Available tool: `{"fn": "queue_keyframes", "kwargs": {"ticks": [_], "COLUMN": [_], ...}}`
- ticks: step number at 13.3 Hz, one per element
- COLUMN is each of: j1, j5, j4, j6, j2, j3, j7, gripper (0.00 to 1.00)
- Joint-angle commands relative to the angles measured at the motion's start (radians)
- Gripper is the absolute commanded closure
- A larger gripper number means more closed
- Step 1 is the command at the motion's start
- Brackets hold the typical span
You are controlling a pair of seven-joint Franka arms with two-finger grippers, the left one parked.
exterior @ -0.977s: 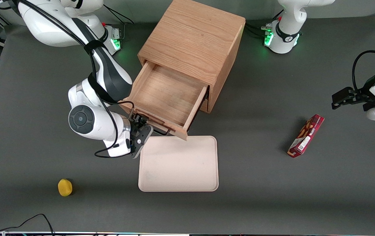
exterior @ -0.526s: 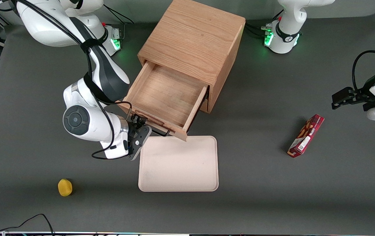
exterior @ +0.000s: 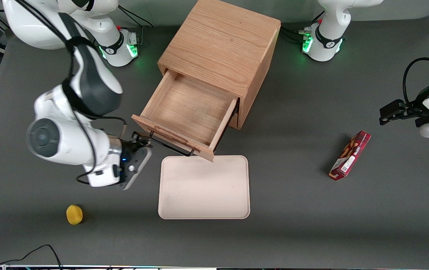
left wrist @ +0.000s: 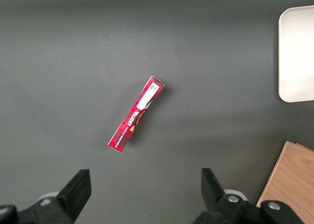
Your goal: Open upper drawer
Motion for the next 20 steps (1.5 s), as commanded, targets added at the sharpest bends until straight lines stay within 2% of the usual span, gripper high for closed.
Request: {"fn": "queue_keyframes", "kwargs": {"ticks": [1,3,4,8,11,12,14,15,16,17,18,19,20], "j1": [-0.075,-0.089,-0.098,-0.191,-0.230,-0.232,-0.273,-0.294,-0.299,-0.307,-0.325,-0.330,-0.330], "j5": [0.073,0.037,-0.001,-0.025,-0.026,-0.026,-0.012,-0.021,-0.026,-0.022,-0.014,-0.012,-0.018], "j4": [0.024,-0.052,-0.094,-0.272,-0.478,-0.523,-0.531,-0.527,-0.528,-0.522,-0.499,-0.496,-0.493], "j6": [-0.069,-0.084,-0.090,-0.092,-0.075,-0.073,-0.158,-0.218,-0.236,-0.231,-0.225,-0.210,-0.204], "j2": [-0.085,-0.191,-0.239,-0.421,-0.605,-0.644,-0.675,-0.688,-0.710,-0.709,-0.699,-0.702,-0.707], "j3": [0.012,0.008,0.009,0.008,0.012,0.012,0.009,0.017,0.014,0.006,0.008,0.008,0.009], "j7": [-0.003,-0.007,-0.010,0.026,0.328,0.374,0.451,0.515,0.531,0.525,0.525,0.537,0.549], "gripper": [0.00,0.00,0.00,0.00,0.00,0.00,0.02,0.07,0.08,0.06,0.00,0.00,0.05]}}
